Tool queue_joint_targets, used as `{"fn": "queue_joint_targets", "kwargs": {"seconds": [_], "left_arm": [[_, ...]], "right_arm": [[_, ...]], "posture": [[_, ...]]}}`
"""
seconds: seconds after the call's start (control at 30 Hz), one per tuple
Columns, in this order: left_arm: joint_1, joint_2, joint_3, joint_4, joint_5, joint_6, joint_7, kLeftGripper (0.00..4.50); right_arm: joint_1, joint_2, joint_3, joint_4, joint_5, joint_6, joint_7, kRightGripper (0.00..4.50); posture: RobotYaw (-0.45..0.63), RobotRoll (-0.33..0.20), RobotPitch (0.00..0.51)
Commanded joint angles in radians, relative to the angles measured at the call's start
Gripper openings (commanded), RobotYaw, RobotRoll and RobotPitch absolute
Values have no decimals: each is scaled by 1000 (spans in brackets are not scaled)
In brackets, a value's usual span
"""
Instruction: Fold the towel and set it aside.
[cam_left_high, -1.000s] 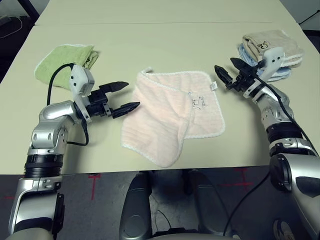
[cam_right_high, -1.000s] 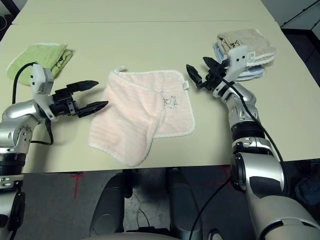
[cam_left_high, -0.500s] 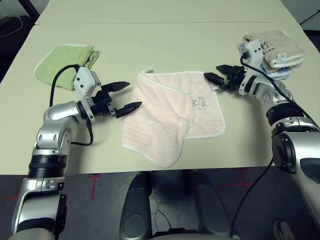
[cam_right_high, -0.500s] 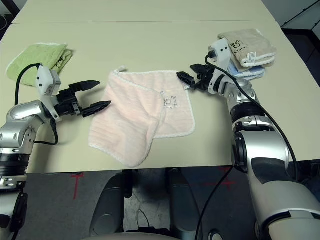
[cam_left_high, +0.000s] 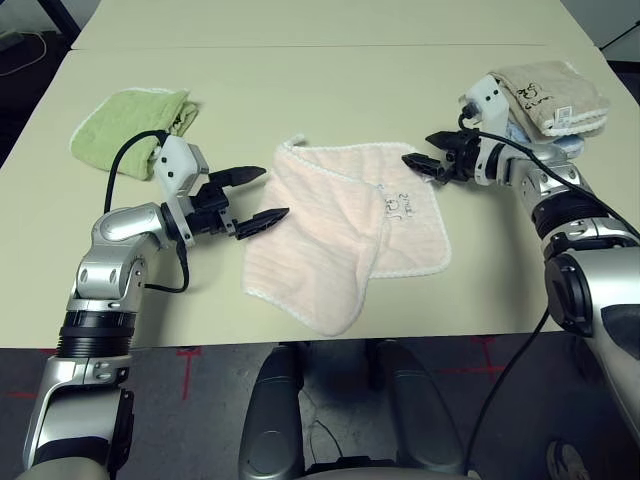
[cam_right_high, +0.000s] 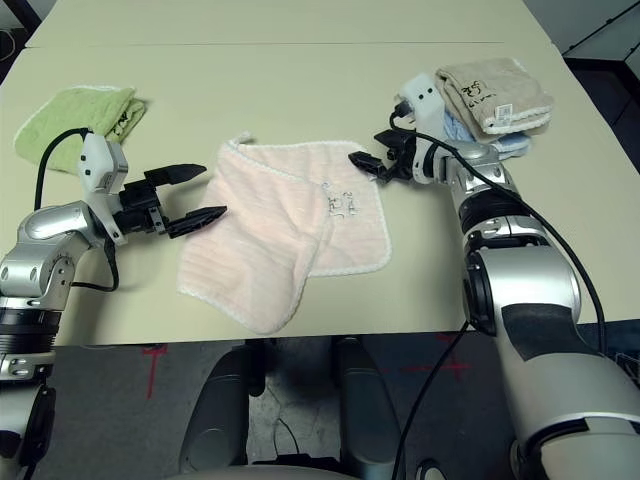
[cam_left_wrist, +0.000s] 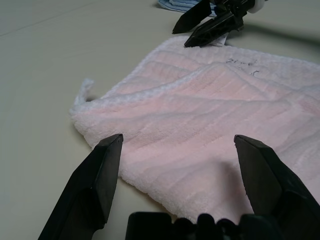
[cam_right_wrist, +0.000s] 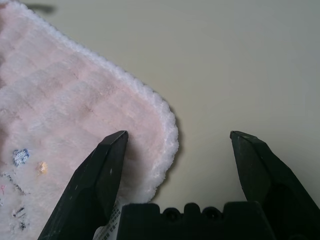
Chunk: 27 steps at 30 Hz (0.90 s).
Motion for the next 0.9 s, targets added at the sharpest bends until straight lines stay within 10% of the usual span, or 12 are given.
{"fn": "queue_joint_targets", "kwargs": {"seconds": [0.03, 0.33, 0.9], "left_arm": [[6, 3, -20, -27, 5, 10, -12, 4500], [-6, 0, -31, -27, 3, 18, -16, 4500], [-29, -27, -50, 18, 17, 1, -14, 4500]], "right_arm": [[8, -5, 14, 41, -26, 39, -10, 3515], [-6, -15, 16, 42, -32, 49, -8, 111], [9, -10, -143, -19, 114, -100, 3, 15]], "posture": [[64, 0, 264], [56, 0, 263], [20, 0, 250]]}}
